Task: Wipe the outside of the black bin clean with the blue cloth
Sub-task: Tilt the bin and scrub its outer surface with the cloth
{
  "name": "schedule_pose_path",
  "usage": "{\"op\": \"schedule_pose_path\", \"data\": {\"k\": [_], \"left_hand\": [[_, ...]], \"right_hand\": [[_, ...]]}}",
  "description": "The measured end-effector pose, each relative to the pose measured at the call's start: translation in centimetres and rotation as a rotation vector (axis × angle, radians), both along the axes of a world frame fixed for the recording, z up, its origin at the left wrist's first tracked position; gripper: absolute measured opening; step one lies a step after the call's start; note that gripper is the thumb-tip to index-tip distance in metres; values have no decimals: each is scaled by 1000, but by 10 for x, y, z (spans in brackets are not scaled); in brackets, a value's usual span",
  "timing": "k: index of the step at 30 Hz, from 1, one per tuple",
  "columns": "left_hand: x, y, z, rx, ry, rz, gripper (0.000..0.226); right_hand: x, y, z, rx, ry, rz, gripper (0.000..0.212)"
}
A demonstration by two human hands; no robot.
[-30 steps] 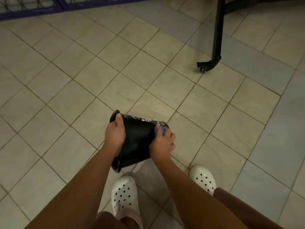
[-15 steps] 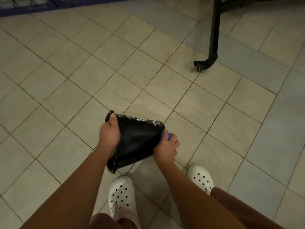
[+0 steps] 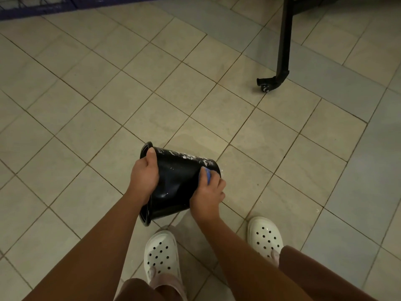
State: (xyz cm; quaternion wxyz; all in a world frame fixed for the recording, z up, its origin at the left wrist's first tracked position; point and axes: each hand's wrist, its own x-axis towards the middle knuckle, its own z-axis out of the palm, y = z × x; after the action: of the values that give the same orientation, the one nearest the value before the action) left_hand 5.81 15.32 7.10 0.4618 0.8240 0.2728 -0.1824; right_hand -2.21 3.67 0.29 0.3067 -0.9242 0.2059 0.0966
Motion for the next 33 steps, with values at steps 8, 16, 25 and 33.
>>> {"op": "schedule_pose_path", "data": {"k": [8, 16, 25, 33], "left_hand": [[-4, -8, 2, 19, -46, -20, 46], [-5, -5, 0, 1, -22, 0, 54], [-4, -2, 2, -18, -9, 5, 55], [-4, 0, -1, -22, -2, 3, 52]], "right_hand": [[16, -28, -3, -3, 236, -193, 66], [35, -32, -7, -29, 190, -50, 62], [25, -14, -2, -62, 59, 61, 63], [26, -23, 2, -50, 190, 6, 60]]}}
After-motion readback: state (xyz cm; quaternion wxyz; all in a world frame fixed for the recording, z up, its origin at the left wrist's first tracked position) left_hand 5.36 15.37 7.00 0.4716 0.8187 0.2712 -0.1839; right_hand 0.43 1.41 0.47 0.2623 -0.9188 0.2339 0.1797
